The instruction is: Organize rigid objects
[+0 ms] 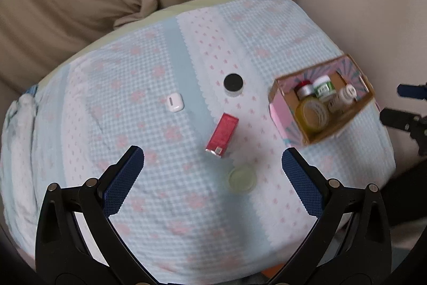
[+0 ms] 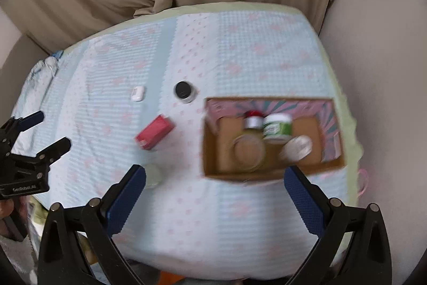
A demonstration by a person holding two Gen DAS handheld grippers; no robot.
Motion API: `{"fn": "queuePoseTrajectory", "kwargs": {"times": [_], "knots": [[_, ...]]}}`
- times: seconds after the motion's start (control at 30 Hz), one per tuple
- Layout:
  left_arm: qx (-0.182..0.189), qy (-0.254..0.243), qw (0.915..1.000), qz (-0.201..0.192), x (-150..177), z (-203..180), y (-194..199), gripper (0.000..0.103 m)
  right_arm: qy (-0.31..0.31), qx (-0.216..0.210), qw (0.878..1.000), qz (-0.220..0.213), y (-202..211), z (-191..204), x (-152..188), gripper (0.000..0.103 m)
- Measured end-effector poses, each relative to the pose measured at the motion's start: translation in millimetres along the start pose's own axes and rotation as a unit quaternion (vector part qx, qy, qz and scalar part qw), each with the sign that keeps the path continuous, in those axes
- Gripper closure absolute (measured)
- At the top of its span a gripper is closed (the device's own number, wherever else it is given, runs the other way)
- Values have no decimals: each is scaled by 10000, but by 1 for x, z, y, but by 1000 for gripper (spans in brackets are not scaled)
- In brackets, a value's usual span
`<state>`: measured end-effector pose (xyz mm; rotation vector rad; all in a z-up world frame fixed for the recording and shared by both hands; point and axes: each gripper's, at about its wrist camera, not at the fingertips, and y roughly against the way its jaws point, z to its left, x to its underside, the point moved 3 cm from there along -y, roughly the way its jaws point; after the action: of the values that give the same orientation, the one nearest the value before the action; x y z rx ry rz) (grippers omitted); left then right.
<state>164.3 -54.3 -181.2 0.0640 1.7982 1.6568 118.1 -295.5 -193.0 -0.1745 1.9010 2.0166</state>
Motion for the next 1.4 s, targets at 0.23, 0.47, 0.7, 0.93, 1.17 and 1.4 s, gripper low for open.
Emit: {"fn": "queuePoseTrajectory", "kwargs": {"times": [0.23, 0.47, 0.7, 0.93, 1.17, 1.4], "knots": [[515, -407, 9978, 26, 19, 43, -10, 0, -287, -73, 9996, 21, -19, 66, 42, 0], [678, -1053, 9914, 387, 28, 70, -53, 0, -331, 173, 9993, -99, -46, 117, 75, 0], [831, -1474, 9824, 796, 18, 57, -127, 0, -441, 211, 9988, -37, -106, 148, 102, 0], [915, -1839, 9710, 1227, 9, 23, -212, 0, -430, 518, 9977, 68, -172, 156, 111, 0], [957, -2215, 9559, 1673, 8, -14, -281, 5, -445, 506, 9971, 341, -228, 160, 102, 0], [1091, -2359, 9465, 1912, 19, -31, -314, 18, -460, 488, 9975, 216, -263, 159, 96, 0]]}}
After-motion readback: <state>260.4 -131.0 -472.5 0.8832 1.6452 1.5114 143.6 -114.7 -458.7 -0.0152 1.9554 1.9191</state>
